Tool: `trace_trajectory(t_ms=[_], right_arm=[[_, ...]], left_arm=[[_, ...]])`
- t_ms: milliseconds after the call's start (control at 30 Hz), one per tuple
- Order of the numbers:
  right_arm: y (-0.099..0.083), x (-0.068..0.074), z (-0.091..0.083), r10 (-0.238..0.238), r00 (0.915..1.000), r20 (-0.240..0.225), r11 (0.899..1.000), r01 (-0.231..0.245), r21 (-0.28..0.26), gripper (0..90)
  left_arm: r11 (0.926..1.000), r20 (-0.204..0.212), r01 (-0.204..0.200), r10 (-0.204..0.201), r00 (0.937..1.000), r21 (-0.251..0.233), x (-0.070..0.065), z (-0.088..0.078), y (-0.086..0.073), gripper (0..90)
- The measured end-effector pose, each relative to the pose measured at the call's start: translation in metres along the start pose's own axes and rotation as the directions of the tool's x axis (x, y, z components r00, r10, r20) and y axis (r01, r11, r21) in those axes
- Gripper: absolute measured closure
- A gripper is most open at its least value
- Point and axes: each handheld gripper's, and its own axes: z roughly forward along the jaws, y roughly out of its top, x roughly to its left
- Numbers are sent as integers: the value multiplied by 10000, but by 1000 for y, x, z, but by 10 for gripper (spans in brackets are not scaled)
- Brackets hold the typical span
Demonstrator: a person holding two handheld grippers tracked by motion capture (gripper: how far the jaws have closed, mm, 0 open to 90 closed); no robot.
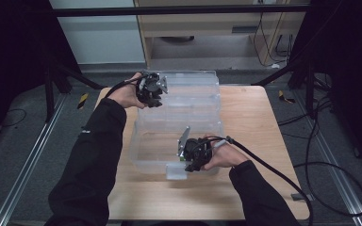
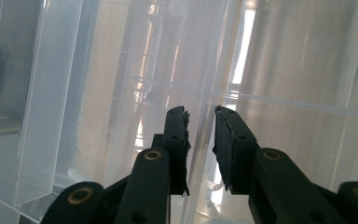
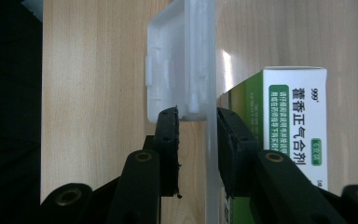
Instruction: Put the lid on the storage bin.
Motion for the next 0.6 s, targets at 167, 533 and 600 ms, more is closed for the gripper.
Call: trace_trajectory(t_ms=[167, 533, 600], right_arm=[[0, 0, 0, -3, 10000, 1, 10000, 3, -1, 712], [0, 0, 0, 3, 10000, 21, 10000, -3, 1, 712], [0, 0, 0, 4, 10000, 24, 10000, -4, 4, 712]], left_arm=[[9999, -1, -89, 89, 10000, 84, 0, 0, 3, 765], [9989, -52, -331, 333, 9994, 319, -3, -1, 7, 805], [9989, -45, -329, 331, 9994, 319, -4, -1, 7, 810]])
